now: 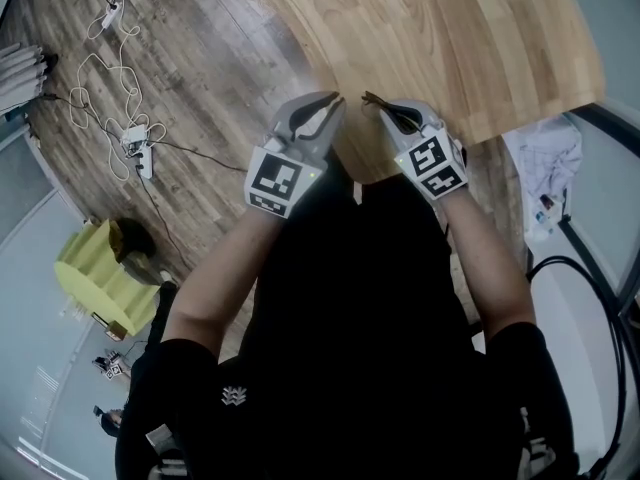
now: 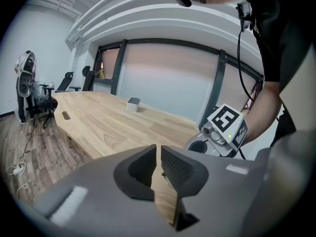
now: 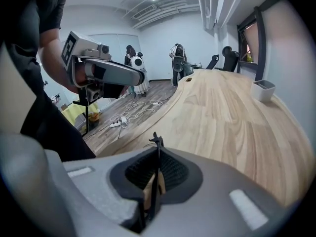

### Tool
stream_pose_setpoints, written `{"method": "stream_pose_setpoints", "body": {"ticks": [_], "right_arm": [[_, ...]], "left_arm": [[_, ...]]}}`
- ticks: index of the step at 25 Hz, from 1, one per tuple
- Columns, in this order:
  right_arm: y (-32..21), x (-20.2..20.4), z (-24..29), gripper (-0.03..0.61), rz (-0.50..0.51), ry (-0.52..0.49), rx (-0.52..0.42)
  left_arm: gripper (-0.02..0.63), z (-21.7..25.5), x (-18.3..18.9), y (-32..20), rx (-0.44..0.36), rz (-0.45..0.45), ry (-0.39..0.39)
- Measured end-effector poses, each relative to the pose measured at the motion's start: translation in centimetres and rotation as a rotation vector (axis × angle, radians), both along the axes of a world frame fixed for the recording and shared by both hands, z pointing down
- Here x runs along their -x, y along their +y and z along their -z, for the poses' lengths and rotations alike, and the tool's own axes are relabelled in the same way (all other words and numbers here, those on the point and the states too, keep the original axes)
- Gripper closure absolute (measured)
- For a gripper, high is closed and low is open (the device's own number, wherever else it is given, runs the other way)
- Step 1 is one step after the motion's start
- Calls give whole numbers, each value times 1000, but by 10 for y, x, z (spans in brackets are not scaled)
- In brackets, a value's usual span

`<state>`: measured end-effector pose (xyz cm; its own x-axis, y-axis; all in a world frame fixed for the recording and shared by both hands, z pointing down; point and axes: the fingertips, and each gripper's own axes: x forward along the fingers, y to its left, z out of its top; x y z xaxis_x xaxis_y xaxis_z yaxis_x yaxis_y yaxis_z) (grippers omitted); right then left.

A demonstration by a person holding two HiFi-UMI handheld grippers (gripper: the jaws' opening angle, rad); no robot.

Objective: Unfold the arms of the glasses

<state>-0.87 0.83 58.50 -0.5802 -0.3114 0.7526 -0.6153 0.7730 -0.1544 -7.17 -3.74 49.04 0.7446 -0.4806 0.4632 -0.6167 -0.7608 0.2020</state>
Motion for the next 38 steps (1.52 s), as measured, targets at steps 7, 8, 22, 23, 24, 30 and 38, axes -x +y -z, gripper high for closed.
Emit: {"method": "stream_pose_setpoints", "body": {"ticks": [7, 8, 22, 23, 24, 30, 38], "right_arm": [[2, 4, 20, 563, 11, -37, -68], [3, 3, 24, 563, 16, -43, -87], [11, -12, 52, 563, -4, -155, -224], [11, -13, 51, 563, -6, -157, -223], [11, -14, 50, 563, -8, -160, -221], [12, -17, 48, 565, -15, -172, -214], [10, -14, 49, 565, -3, -179, -208]], "left_arm": [[577, -4, 1, 3, 17, 2, -2], [575, -5, -2, 4, 25, -8, -1], [497, -43, -42, 27, 197, -136, 20], [505, -44, -44, 28, 202, -144, 23], [511, -45, -46, 29, 207, -148, 26], [537, -44, -53, 31, 221, -172, 55], [525, -35, -60, 31, 234, -217, 123]]}}
